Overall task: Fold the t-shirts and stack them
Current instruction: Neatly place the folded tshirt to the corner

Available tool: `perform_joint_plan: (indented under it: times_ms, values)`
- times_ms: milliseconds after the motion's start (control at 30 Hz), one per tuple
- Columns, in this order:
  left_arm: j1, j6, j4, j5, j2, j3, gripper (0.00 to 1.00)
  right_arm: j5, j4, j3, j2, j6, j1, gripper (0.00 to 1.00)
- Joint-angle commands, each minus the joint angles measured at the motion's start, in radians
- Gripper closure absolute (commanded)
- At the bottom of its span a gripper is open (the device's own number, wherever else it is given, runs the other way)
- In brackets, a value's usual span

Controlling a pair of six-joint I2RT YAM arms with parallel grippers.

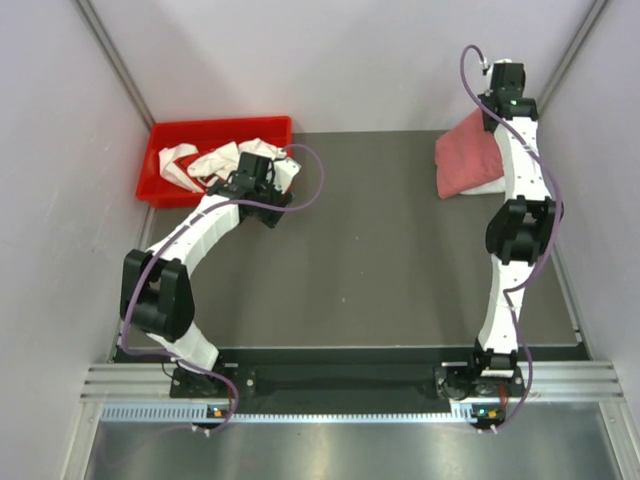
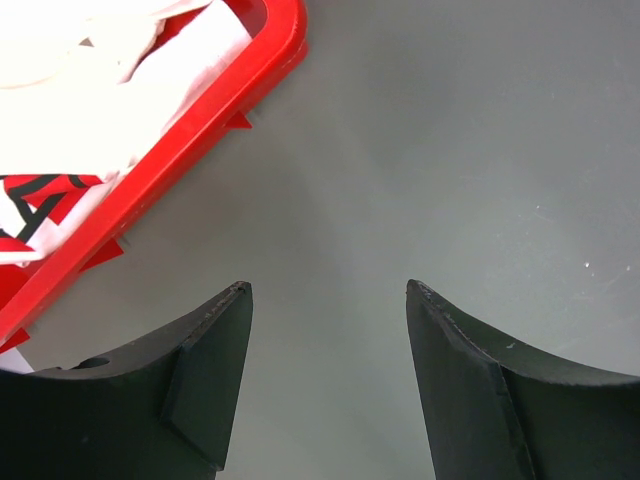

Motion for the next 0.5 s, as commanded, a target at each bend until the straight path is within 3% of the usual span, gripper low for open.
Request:
perform_joint_plan:
  times_ms: [0, 467]
  values:
    - [0.004, 0.009, 0.032, -0.011, 0.006, -0.008, 0.32, -0.017, 0.077, 0.049, -0.024, -0.034, -0.027, 1.0]
    - [0.004, 0.022, 0.02, -0.061, 0.02, -0.016, 0.32, 0.051, 0.301, -0.012, 0.135, -0.077, -0.111, 1.0]
